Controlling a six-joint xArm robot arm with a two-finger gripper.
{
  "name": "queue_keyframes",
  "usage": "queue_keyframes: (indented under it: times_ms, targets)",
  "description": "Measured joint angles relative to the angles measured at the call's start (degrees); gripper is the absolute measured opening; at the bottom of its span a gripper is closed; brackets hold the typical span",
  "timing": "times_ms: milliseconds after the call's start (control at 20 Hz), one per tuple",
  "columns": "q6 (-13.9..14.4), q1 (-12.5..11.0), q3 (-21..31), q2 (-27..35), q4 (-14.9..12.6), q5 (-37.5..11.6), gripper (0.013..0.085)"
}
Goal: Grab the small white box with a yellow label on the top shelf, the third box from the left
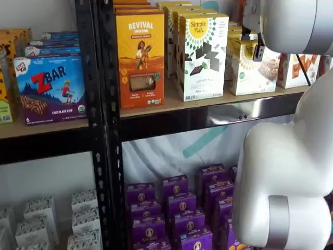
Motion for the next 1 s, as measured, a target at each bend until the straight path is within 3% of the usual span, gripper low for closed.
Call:
queue_keyframes:
  times_ms: [100,300,500,750,850,1000]
  targets:
    - [-0.1,-0.1,-0.1,0.0,0.1,0.1,0.065]
    - [-0.1,-0.2,0.1,-0.3,0.2,-0.1,0.065]
    - [-0.2,-0.3,0.2,-0.5,0.6,0.0,0.049]
    - [-0.3,-0.5,0.3,-0.8,0.8,0.0,0.049]
    - [-0.4,-0.6,0.4,-0.9,1.0,0.1,0.041]
    - [-0.5,-0.8,0.3,-0.9,1.3,0.2,0.037]
